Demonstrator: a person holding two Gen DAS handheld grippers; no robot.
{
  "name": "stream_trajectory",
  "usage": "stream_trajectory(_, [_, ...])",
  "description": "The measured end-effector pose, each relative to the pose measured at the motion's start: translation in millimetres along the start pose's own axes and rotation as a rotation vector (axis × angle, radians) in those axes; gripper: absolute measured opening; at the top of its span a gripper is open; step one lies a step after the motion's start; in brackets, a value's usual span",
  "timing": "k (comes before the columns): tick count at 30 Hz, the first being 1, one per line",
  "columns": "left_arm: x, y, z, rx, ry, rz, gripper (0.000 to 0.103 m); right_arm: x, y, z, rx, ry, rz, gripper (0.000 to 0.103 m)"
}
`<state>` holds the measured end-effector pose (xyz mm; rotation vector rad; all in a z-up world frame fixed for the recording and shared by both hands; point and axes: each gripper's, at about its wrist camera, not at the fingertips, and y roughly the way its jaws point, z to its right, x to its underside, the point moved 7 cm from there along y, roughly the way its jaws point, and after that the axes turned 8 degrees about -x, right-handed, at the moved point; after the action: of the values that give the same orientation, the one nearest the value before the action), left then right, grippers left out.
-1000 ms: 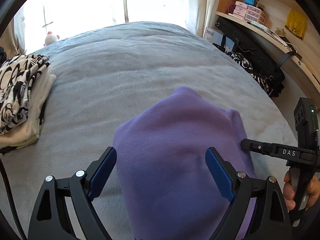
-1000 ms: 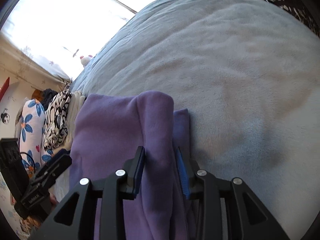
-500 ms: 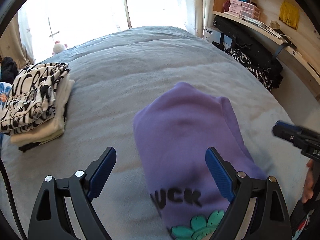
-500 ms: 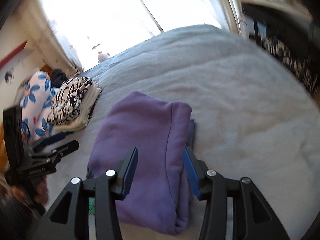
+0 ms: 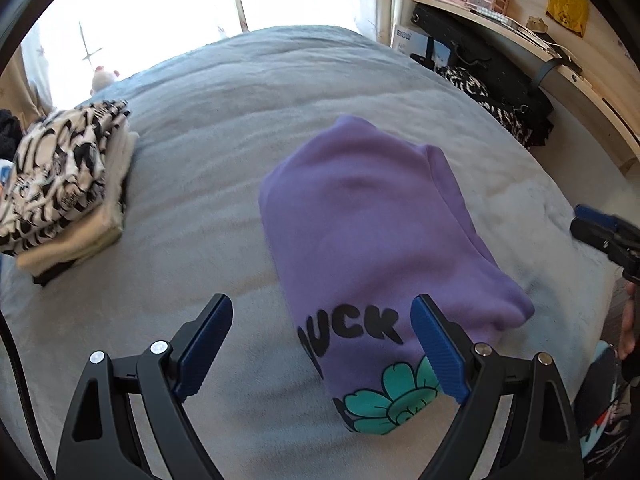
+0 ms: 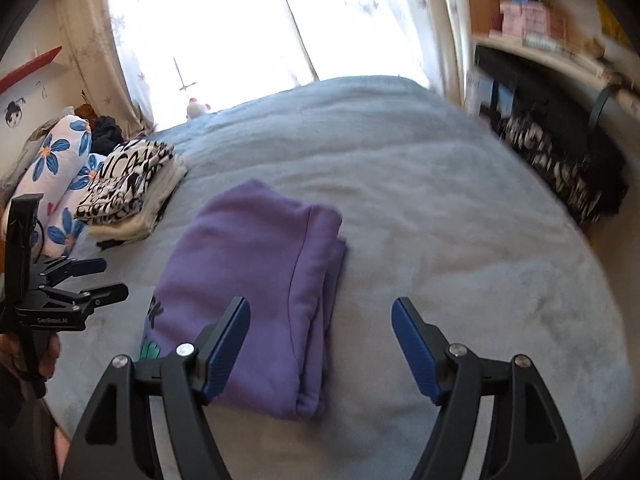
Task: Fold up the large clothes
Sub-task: 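Open both tools and move them to the folded hoodie's sides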
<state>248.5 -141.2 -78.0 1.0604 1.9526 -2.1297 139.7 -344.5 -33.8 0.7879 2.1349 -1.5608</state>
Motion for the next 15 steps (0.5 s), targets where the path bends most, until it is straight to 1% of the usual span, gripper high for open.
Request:
stream_trajectory(3, [5,15,-1,0.049,-0.033,-0.052,0.090,10,16,12,-0.115,0.124,-0.053,0.074])
stream_trajectory(7, [16,43,-4,0.209,-0.127,-0.150,0.090,20,42,30,-0.216,0.285,-0.116,0.074])
stream_trajectory(9, [21,57,-6,0.277,-0.174,-0.187,0.090,24,55,36,-0.225,0.318,-0.135,0.074])
stream_trajectory(11, [25,68,-7,0.317,-0.207,-0.204,0.090,28,67,43,-0.235,0.358,-0.154,0.075])
stream_trajectory(12, [26,72,-7,0.332,-0.216,-0.208,0.090,30,74,47,-0.252,0.388,-0.156,0.076])
stream_trajectory(14, [27,80,-6,0.399,-0.253,-0.225,0.090,30,84,53,-0.281,0.437,-0.158,0.079])
stream_trajectory(15, [28,84,-8,0.413,-0.263,-0.228,0.091,31,91,55,-0.306,0.455,-0.164,0.079])
